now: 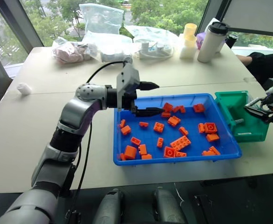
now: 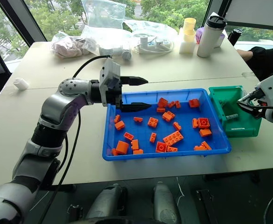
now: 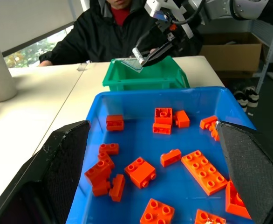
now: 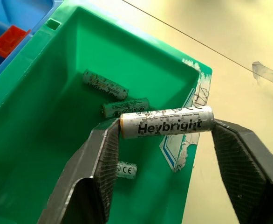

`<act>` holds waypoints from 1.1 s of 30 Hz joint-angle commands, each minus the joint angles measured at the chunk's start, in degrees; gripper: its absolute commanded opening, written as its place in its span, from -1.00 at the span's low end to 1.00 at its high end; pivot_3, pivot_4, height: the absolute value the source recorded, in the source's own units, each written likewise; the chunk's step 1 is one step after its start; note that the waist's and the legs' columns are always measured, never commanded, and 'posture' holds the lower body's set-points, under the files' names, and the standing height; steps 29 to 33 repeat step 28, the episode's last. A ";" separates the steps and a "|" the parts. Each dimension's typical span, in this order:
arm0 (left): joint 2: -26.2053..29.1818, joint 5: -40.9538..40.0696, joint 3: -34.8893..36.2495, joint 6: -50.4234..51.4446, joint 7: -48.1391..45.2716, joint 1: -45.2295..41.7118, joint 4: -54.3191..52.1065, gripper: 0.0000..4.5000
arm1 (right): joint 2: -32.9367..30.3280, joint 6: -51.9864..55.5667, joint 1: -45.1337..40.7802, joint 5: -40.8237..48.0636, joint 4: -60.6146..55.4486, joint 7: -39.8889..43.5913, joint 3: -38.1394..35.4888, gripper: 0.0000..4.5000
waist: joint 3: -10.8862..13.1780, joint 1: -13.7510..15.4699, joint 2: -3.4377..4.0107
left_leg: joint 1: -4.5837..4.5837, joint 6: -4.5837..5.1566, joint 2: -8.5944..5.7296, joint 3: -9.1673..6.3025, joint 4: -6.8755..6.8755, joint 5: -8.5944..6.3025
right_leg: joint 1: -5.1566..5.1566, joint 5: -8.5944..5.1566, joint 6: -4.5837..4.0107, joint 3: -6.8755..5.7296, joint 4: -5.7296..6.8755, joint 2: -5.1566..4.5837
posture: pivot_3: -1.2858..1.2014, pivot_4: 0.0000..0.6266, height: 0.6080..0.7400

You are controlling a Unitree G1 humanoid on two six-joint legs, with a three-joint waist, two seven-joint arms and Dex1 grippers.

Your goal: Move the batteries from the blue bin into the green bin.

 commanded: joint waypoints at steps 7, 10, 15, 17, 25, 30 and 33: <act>4.18 -2.55 3.82 3.82 0.76 2.20 -6.16 1.00 | 1.90 0.74 -8.36 6.66 -2.29 -5.23 -4.61 0.98 | 0.00 -0.31 0.01 | 0.01 0.00 0.00 0.01 0.00 0.00 | 0.00 0.00 0.00 0.04 0.01 -0.01 | 0.03 -0.52 1.00; 7.35 -5.14 8.22 7.91 2.36 3.78 -9.01 1.00 | 6.75 4.28 -9.48 14.12 -10.58 -4.74 -6.68 0.98 | 0.00 -0.31 0.00 | 0.02 0.00 0.08 -0.03 -0.02 0.00 | 0.00 0.00 0.00 0.03 0.01 0.08 | 0.03 -0.52 1.00; 14.87 -11.37 17.09 17.58 5.54 8.86 -15.91 1.00 | 10.61 13.68 -4.03 25.01 -24.85 -2.98 -8.41 0.98 | 0.00 0.18 0.00 | -0.03 0.00 0.11 -0.13 -0.03 0.00 | -0.01 0.00 0.00 0.02 0.01 0.08 | 0.03 -0.52 1.00; 18.31 -14.00 21.17 21.59 7.05 13.70 -20.20 1.00 | 10.81 16.55 -0.18 28.28 -28.45 -2.61 -10.52 0.98 | 0.00 0.36 -0.01 | -0.06 0.00 0.04 -0.15 -0.02 0.00 | -0.01 0.00 0.00 -0.01 0.00 -0.02 | 0.03 -0.52 1.00; 23.38 -22.53 34.22 31.05 14.20 31.76 -31.49 1.00 | 10.61 25.55 14.53 40.23 -35.19 -1.61 -23.96 0.98 | 0.01 0.50 -0.03 | -0.04 0.04 -0.03 -0.25 0.00 -0.03 | 0.15 0.00 0.00 -0.05 -0.07 -0.22 | 0.03 -0.52 1.00; 22.17 -23.73 34.10 31.52 17.16 33.65 -32.65 1.00 | 10.24 24.54 16.39 39.65 -35.05 -1.70 -22.47 0.98 | 0.00 0.26 -0.03 | 0.17 0.04 -0.02 -0.24 -0.01 -0.03 | 0.38 0.00 0.00 -0.06 -0.07 -0.17 | 0.03 -0.52 1.00; 22.17 -23.73 34.10 31.52 17.16 33.65 -32.65 1.00 | 10.24 24.54 16.39 39.65 -35.05 -1.70 -22.47 0.98 | 0.00 0.26 -0.03 | 0.17 0.04 -0.02 -0.24 -0.01 -0.03 | 0.38 0.00 0.00 -0.06 -0.07 -0.17 | 0.03 -0.52 1.00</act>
